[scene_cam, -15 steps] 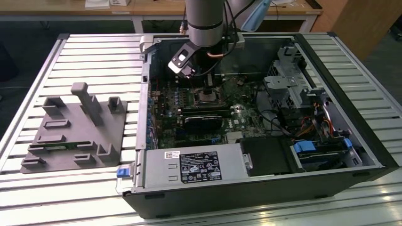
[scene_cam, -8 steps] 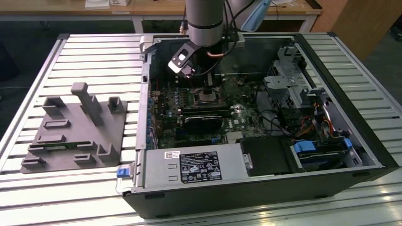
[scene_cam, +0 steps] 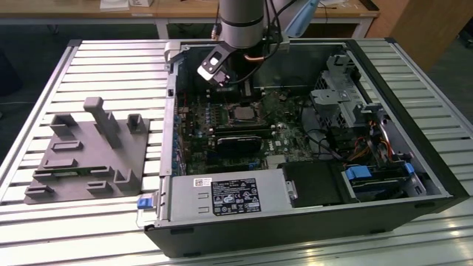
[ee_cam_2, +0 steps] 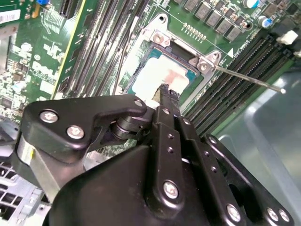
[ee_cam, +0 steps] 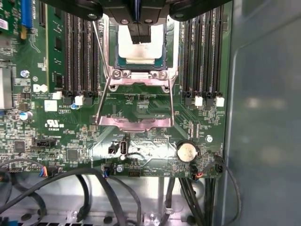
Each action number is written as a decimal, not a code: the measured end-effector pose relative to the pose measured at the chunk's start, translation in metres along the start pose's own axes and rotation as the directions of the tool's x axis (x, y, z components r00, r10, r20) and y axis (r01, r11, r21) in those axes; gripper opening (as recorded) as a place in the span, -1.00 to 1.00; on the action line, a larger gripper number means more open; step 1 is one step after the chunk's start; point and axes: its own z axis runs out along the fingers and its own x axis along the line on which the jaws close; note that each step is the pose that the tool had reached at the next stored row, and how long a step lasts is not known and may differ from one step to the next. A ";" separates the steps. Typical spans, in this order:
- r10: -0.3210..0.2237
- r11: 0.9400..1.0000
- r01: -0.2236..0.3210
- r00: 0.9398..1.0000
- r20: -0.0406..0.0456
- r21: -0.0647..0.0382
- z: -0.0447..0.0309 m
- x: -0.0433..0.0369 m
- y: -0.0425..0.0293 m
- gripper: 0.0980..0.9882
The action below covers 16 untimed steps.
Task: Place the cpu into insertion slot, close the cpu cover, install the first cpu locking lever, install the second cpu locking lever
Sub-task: 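Place the cpu into insertion slot, then close the cpu cover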
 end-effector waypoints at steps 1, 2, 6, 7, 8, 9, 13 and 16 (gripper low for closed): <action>0.000 1.000 0.000 1.000 0.000 0.000 -0.0020 0.0000 0.0003 -0.98; 0.001 1.000 -0.001 1.000 0.000 0.000 -0.0041 0.0000 0.0006 -0.98; 0.004 1.000 -0.004 1.000 0.000 0.000 -0.0109 0.0000 0.0015 -0.98; 0.005 1.000 -0.005 1.000 0.001 0.000 -0.0115 0.0000 0.0016 -0.98; 0.005 1.000 -0.005 1.000 0.000 0.000 -0.0115 0.0000 0.0016 -0.98; 0.005 1.000 -0.005 1.000 0.000 0.000 -0.0115 0.0000 0.0016 -0.98; 0.006 1.000 -0.006 1.000 0.001 0.000 -0.0116 0.0000 0.0016 -0.98; 0.007 1.000 -0.007 1.000 0.001 0.000 -0.0116 0.0000 0.0016 -0.98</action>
